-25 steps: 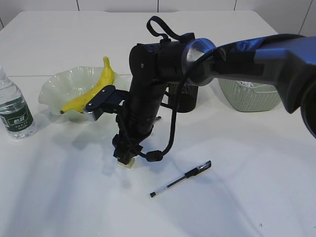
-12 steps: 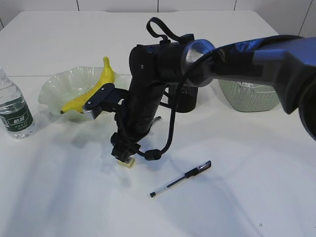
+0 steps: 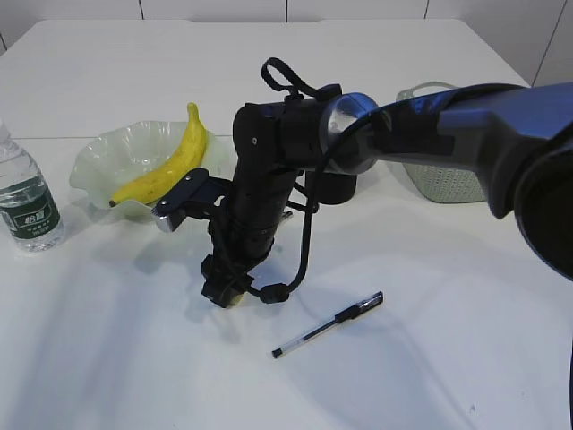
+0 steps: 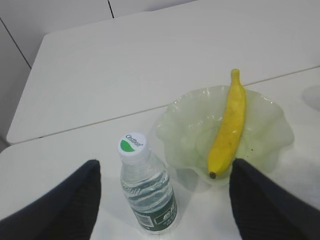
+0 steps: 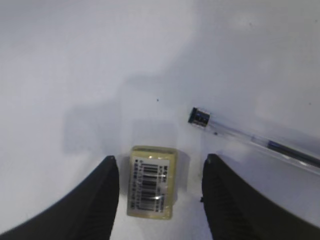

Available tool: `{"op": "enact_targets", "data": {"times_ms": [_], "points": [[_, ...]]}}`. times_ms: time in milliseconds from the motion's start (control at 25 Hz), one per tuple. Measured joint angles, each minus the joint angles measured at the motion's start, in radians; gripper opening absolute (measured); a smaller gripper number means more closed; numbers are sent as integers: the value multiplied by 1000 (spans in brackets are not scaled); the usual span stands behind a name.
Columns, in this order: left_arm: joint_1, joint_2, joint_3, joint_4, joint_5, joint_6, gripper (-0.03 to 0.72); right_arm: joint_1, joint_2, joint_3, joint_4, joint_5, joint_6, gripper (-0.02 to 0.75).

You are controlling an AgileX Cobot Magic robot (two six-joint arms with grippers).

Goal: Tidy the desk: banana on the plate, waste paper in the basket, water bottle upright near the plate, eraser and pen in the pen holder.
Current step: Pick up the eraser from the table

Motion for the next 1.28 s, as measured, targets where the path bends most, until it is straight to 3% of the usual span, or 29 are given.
{"op": "enact_targets", "data": {"times_ms": [680,960,1280], "points": [[0,0,0,0,0,0,569,0,8,0,8,-4,0,397],[0,0,0,0,0,0,569,0,8,0,12,-2,0,269],[0,0,0,0,0,0,564,0,14,-6,16,2,0,241]]}}
